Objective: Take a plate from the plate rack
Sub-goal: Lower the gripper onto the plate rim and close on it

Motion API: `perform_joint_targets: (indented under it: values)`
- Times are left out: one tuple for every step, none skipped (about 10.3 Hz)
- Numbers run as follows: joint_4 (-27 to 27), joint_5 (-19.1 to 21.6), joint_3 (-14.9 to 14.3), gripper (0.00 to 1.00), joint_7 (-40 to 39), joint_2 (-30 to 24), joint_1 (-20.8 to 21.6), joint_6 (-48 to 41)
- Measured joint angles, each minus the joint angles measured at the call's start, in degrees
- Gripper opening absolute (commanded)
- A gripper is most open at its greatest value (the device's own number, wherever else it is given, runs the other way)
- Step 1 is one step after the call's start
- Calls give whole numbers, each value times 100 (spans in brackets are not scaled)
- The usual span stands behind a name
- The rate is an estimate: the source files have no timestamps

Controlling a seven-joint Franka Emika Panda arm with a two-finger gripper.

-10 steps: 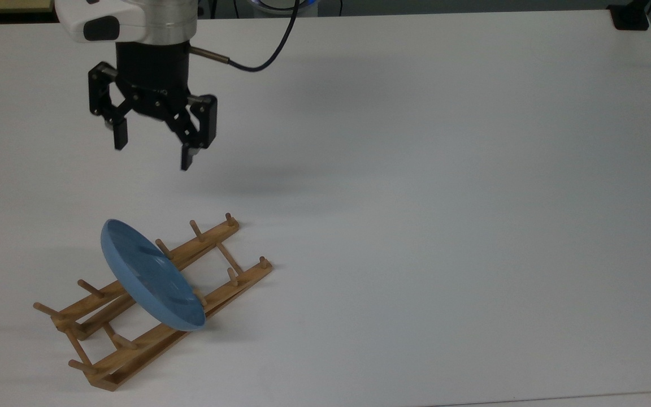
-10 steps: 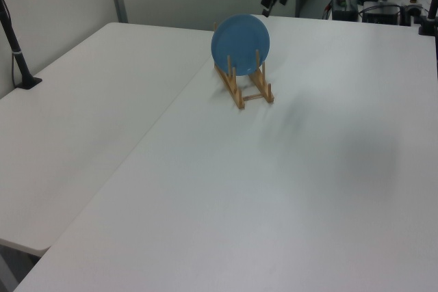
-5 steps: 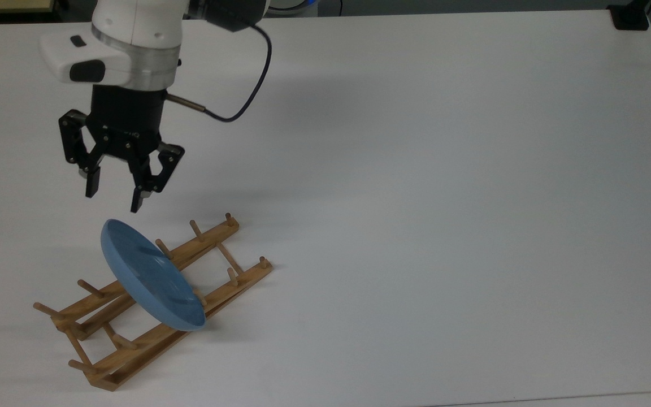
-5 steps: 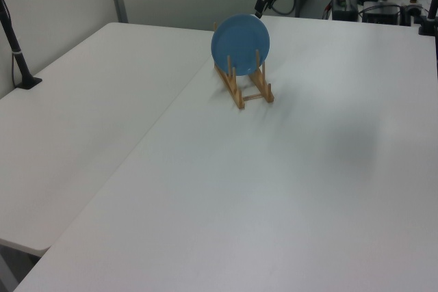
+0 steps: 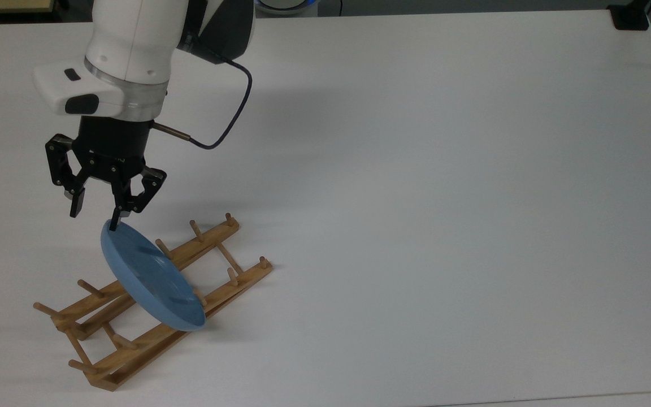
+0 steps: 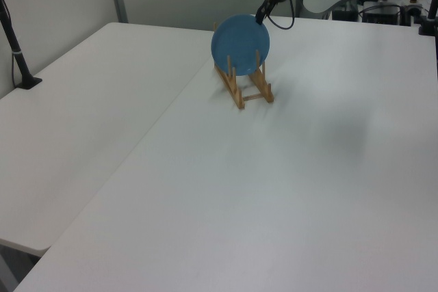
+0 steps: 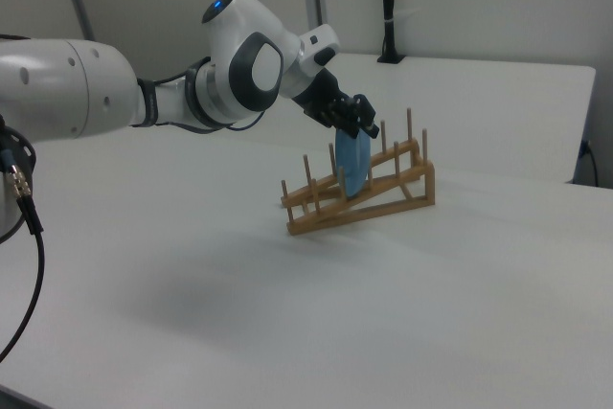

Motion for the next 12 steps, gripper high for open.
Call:
perform_joint_targets:
  values:
    - [5,-1,-1,42,0,22,0,1]
    - [9,-1,-1,37,0,27,0,1]
    - [12,-1,-1,28,0,27,0,1]
    - [16,-1,-1,22,0,28,0,1]
    - [20,-1,0,14,0,28,0,1]
    - [20,-1,0,12,0,30,3,1]
    - [20,-1,0,10,0,33,2,1]
    - [20,-1,0,7,0,36,5,1]
    - [20,-1,0,5,0,41,5,1]
    - [20,-2,0,4,-1,45,5,1]
    - [20,-3,0,2,-1,52,5,1]
    - [21,-8,-1,1,-1,56,3,1]
